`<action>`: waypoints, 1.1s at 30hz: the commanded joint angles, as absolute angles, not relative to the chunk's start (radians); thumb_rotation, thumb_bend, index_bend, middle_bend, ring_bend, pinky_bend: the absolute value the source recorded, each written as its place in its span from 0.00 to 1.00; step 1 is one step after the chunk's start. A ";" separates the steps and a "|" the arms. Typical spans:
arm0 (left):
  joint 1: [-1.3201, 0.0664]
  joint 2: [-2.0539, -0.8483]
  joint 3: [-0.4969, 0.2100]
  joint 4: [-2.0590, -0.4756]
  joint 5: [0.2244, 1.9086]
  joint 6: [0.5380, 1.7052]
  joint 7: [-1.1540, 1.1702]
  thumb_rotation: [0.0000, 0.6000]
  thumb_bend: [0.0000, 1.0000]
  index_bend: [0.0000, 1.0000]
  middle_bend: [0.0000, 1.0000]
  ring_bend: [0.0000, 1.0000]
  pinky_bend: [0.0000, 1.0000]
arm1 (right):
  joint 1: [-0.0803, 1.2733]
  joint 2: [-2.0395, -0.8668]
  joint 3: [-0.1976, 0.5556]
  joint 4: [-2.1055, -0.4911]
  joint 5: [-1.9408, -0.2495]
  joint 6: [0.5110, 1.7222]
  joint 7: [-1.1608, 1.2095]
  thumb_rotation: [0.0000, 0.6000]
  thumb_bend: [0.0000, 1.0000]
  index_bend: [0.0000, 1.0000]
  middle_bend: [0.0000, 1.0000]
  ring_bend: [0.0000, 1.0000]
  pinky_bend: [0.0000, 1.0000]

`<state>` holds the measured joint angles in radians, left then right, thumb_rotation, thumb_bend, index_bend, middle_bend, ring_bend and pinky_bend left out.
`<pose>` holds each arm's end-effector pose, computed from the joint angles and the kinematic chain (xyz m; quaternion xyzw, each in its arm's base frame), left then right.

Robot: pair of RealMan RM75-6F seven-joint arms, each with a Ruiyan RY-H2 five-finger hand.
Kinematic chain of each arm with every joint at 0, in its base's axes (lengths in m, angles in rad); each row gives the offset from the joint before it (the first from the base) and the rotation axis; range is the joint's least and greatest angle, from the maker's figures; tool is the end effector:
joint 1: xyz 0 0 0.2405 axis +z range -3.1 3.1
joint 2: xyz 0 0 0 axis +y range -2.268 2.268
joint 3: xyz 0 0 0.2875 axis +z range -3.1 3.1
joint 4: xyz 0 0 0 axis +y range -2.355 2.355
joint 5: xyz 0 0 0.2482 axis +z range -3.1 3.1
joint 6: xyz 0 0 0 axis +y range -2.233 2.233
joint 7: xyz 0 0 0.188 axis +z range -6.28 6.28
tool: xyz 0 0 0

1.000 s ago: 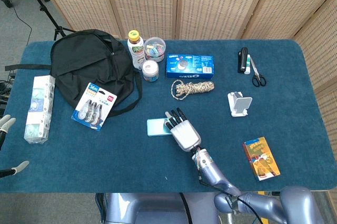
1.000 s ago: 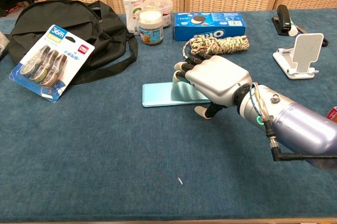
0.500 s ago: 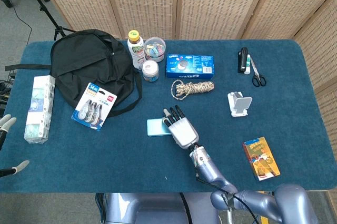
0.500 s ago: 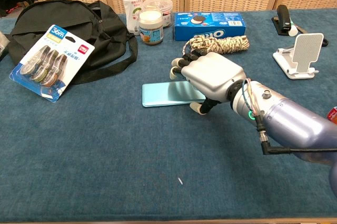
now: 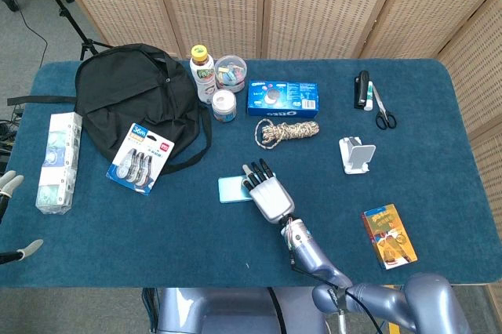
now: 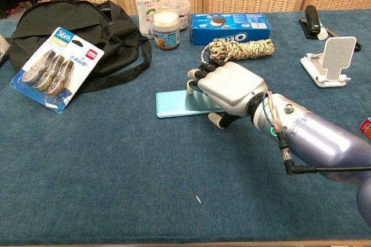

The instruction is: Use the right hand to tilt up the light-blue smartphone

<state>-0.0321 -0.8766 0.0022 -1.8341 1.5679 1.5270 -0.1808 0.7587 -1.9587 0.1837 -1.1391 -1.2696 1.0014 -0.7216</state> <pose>-0.3226 0.1977 0.1914 -0.5718 -0.4395 -0.4275 0.5451 -0.1076 -0.3818 -0.1852 0.8091 -0.1952 0.3257 0.4484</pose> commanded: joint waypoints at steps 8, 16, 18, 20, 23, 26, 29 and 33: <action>-0.033 -0.875 0.001 -1.832 1.566 1.527 -0.185 1.00 0.00 0.00 0.00 0.00 0.00 | 0.772 -1.978 0.183 -1.081 -1.302 1.025 -0.667 1.00 0.66 0.39 0.08 0.00 0.00; -0.033 -0.876 0.002 -1.834 1.565 1.523 -0.179 1.00 0.00 0.00 0.00 0.00 0.00 | 0.779 -1.974 0.200 -1.087 -1.306 1.033 -0.635 1.00 0.80 0.44 0.10 0.00 0.00; -0.033 -0.876 0.002 -1.834 1.565 1.523 -0.179 1.00 0.00 0.00 0.00 0.00 0.00 | 0.782 -1.972 0.212 -1.096 -1.294 1.028 -0.628 1.00 0.82 0.45 0.10 0.00 0.00; -0.033 -0.877 0.002 -1.834 1.563 1.523 -0.178 1.00 0.00 0.00 0.00 0.00 0.00 | 0.792 -1.971 0.237 -1.096 -1.272 1.018 -0.628 1.00 0.82 0.45 0.10 0.00 0.00; -0.034 -0.876 0.001 -1.835 1.558 1.520 -0.178 1.00 0.00 0.00 0.00 0.00 0.00 | 0.821 -1.976 0.274 -1.076 -1.237 0.990 -0.649 1.00 0.82 0.45 0.10 0.00 0.00; -0.034 -0.875 -0.003 -1.836 1.550 1.521 -0.181 1.00 0.00 0.00 0.00 0.00 0.00 | 0.851 -1.983 0.309 -1.049 -1.202 0.969 -0.673 1.00 0.81 0.45 0.10 0.00 0.00; -0.036 -0.873 -0.007 -1.836 1.540 1.517 -0.186 1.00 0.00 0.00 0.00 0.00 0.00 | 0.887 -1.993 0.347 -1.003 -1.159 0.949 -0.709 1.00 0.80 0.45 0.10 0.00 0.00; -0.038 -0.871 -0.011 -1.835 1.532 1.512 -0.191 1.00 0.00 0.00 0.00 0.00 0.00 | 0.917 -2.011 0.375 -0.954 -1.115 0.940 -0.738 1.00 0.53 0.42 0.09 0.00 0.00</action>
<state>-0.0378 -0.8712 -0.0105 -1.8347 1.5317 1.5126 -0.1907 0.9032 -2.0016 0.3620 -0.9701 -1.1297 0.9460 -0.7256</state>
